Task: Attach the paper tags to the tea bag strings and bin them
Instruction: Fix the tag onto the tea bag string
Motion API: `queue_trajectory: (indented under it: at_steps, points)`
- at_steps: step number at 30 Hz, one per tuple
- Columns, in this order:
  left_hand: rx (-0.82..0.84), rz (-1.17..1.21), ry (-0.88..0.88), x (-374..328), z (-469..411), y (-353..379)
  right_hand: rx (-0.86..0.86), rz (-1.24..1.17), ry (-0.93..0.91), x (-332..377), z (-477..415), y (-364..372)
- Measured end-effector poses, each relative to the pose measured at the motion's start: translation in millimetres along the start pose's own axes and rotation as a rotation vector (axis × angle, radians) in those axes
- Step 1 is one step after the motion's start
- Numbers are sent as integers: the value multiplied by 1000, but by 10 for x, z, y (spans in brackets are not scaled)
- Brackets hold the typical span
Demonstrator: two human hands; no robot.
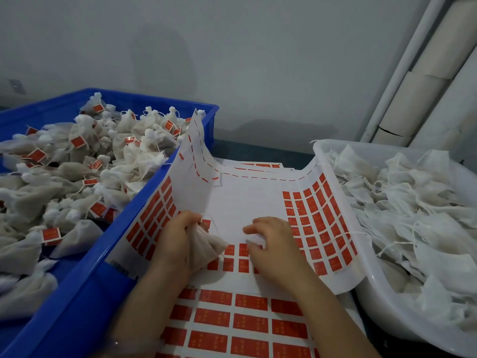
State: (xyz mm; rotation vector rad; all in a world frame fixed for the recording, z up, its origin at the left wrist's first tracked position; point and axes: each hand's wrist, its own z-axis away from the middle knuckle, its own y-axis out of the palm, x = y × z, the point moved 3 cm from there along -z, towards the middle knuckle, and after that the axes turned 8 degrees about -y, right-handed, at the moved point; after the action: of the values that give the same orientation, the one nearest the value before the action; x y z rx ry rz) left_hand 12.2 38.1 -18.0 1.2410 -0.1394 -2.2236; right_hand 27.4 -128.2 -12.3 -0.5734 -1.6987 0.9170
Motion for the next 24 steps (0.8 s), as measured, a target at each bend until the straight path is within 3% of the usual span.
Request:
queue_trajectory:
  at_steps: [4, 14, 24]
  points:
    - [-26, 20, 11, -2, -29, -21, 76, 53, -28, -39, -44, 122]
    - [8, 28, 56, 31, -100, -21, 9, 0, -41, -114, 6, 138]
    - [-62, 16, 27, 1, -155, -69, -129, -154, -81, 52, -129, 55]
